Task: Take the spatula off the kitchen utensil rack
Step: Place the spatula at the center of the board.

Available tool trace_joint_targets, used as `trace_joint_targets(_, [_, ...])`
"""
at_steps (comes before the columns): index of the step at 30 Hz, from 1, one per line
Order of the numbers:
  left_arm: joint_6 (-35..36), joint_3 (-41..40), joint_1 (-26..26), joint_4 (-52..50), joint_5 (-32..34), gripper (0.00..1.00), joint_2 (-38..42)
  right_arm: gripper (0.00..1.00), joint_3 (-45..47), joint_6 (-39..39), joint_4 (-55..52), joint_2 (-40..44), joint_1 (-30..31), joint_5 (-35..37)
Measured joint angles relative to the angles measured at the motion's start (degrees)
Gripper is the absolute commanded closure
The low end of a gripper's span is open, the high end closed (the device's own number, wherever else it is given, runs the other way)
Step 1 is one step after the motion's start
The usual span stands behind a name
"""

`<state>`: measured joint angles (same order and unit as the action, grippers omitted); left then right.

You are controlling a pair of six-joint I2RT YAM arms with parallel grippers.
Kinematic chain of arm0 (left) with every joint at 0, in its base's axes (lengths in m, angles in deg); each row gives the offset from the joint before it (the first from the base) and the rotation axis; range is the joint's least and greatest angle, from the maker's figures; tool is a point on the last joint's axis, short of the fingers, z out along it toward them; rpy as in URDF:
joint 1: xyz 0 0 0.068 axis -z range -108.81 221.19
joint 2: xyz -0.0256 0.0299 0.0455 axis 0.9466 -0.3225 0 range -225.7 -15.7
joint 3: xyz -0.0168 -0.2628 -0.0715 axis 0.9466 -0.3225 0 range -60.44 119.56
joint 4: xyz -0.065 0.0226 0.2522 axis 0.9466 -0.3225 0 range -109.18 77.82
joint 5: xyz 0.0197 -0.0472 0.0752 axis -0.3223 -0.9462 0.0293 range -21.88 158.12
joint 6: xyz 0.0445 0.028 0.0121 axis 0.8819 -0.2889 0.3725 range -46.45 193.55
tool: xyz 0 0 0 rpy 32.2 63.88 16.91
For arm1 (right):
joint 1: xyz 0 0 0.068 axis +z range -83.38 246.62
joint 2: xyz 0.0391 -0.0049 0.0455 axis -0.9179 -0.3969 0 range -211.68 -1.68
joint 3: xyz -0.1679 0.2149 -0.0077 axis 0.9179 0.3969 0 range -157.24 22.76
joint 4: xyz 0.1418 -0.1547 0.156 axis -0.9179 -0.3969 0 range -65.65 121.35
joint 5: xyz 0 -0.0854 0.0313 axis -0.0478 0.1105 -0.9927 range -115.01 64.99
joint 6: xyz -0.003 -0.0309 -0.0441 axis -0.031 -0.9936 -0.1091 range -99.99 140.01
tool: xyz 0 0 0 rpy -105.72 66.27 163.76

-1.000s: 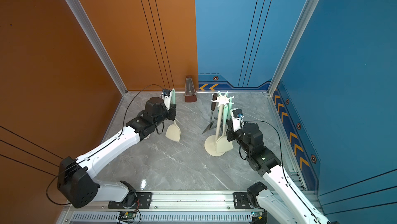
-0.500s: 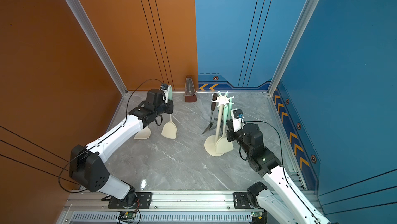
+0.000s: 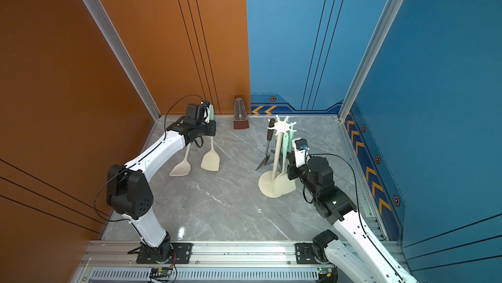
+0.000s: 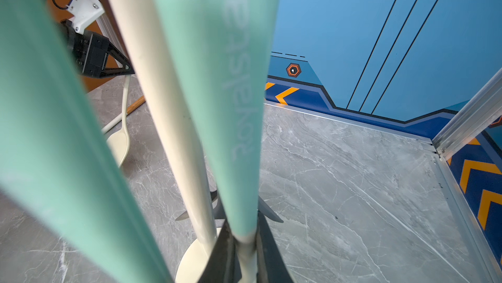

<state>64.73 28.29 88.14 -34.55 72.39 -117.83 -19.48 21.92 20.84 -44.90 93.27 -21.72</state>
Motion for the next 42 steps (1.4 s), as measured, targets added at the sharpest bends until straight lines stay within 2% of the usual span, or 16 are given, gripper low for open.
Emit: trace_joint_targets(42, [0.4, 1.6, -5.8, -1.5, -1.5, 1.00, -11.5, 0.85, 0.0, 0.0, -0.3, -0.1, 0.0, 0.1])
